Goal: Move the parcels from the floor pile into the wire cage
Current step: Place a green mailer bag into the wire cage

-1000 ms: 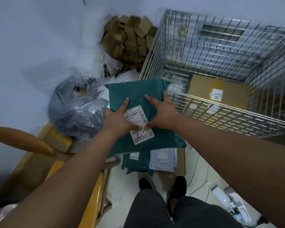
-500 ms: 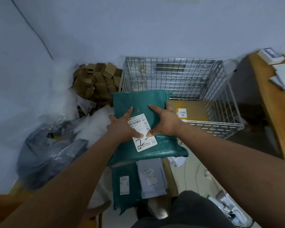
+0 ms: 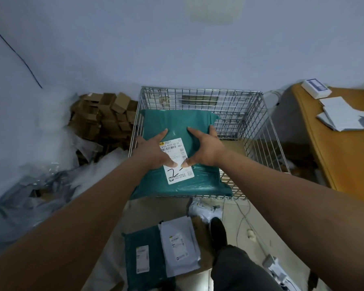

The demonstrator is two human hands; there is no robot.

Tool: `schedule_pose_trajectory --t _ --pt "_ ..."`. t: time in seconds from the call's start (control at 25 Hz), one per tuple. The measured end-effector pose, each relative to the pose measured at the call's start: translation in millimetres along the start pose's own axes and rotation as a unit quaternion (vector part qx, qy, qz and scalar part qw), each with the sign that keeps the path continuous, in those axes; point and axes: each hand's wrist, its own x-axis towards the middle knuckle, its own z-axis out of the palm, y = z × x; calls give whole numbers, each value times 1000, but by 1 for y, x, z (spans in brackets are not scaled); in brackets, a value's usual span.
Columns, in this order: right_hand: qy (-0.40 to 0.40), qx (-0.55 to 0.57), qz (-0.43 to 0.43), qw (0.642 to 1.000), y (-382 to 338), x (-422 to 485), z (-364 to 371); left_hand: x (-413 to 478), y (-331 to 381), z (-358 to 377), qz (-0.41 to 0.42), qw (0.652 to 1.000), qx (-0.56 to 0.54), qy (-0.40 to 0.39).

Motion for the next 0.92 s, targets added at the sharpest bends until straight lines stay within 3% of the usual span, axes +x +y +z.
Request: schedule_pose_trajectory --t 0.44,0.92 --pt "-30 -8 -42 999 27 202 -4 173 8 3 -32 999 -19 34" --pt "-81 18 -43 996 84 408 170 387 -115 109 -111 992 -39 36"
